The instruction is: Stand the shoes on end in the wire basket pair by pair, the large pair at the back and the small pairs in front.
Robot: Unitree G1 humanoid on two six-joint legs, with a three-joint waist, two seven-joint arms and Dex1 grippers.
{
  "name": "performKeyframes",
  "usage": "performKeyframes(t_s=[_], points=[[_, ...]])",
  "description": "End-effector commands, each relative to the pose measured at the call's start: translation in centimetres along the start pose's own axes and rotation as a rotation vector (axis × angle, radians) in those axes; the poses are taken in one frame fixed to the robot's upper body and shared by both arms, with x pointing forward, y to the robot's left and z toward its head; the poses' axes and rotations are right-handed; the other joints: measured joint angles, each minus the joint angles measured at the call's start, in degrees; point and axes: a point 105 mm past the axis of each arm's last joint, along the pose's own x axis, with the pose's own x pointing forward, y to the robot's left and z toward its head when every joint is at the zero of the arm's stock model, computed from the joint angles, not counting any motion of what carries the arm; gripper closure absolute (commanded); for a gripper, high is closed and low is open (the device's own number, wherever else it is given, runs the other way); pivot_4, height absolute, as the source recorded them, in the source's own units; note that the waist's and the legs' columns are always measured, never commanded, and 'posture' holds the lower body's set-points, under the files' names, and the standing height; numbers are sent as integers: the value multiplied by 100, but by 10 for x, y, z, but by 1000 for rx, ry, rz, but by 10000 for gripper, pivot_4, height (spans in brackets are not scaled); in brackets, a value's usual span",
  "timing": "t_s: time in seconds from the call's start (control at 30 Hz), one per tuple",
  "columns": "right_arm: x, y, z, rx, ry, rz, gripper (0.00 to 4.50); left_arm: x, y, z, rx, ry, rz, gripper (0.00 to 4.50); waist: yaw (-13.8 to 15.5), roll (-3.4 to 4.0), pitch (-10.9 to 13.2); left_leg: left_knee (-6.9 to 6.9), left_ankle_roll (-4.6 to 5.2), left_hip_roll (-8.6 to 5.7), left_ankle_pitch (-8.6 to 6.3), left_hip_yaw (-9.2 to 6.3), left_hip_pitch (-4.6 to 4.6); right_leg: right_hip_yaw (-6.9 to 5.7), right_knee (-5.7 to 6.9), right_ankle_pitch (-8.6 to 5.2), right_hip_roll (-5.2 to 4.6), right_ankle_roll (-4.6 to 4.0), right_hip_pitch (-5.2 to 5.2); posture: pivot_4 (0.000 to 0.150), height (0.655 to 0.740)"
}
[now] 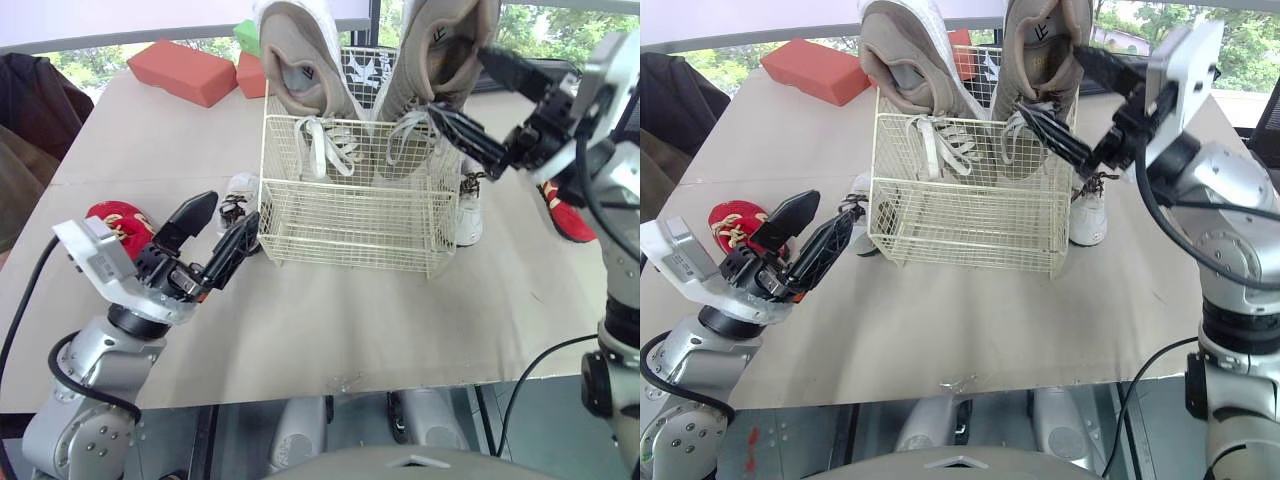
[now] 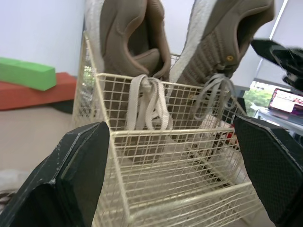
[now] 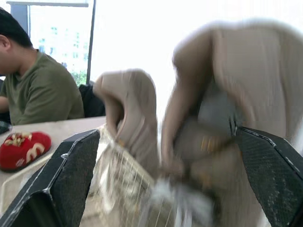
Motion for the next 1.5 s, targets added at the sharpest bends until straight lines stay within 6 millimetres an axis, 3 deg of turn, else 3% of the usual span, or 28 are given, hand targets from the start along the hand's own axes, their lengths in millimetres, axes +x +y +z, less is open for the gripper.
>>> performKeyframes(t_s=[0.03,0.13,0.3,0.43,0.6,0.83,0.87,0.97,1.07,1.17,1.3,1.5], points=[[7,1,6,-57,-28,12,660,2,-5,5,25,-17,-24,0,9,-1,0,-1,0,0,0,-3,-3,-5,-3,0,0,0,0,1500,7400],[5,1,7,-67,-42,5,660,1,-6,5,29,-17,-21,0,24,1,1,-7,0,2,0,-7,-10,-9,-9,0,-6,0,-3,1500,7400],[-7,18,22,23,-65,122,660,0,-8,4,27,-13,-17,0,40,2,1,-9,1,5,0,-20,-26,-21,-27,0,-11,1,-4,1500,7400],[-25,41,23,89,21,315,660,1,-9,1,17,-4,-27,0,67,2,2,-10,4,7,-2,-31,-44,-41,-51,1,-13,1,-3,1500,7400],[-18,31,64,146,-158,293,660,3,-7,2,16,-6,-39,0,27,6,4,-10,8,6,-4,-30,-45,-38,-53,2,-12,2,-5,1500,7400],[-10,5,93,153,-294,172,660,3,-15,1,0,-3,-95,0,46,7,4,-10,7,4,-4,-19,-53,-48,-57,2,-12,1,-5,1500,7400],[-6,0,93,165,-284,155,660,2,-15,1,-1,-2,-97,0,38,7,4,-10,7,4,-4,-19,-54,-46,-57,2,-13,1,-7,1500,7400],[8,-10,53,174,-68,103,660,3,-17,0,-5,-5,-101,0,36,4,2,-10,7,4,-4,-19,-54,-47,-57,1,-12,1,-8,1500,7400],[7,-9,13,224,119,114,660,3,-18,0,-7,-8,-101,0,47,5,1,-11,7,5,-4,-19,-54,-48,-57,1,-12,1,-8,1500,7400],[2,-2,-3,267,218,165,660,1,-17,1,-4,-11,-91,0,39,-1,-15,-11,8,5,-4,-21,-44,-44,-57,1,-14,1,-1,1500,7400],[9,-4,-5,316,219,158,660,-2,-18,-1,-10,-10,-76,0,-21,-10,-21,-36,8,10,-5,-1,44,-11,-62,-1,-10,-4,64,1500,7400],[28,13,17,279,97,293,660,-1,-19,-2,-14,-14,-74,0,-36,-6,-19,-51,8,20,-5,17,113,13,-62,-14,3,-24,109,1500,7400]])
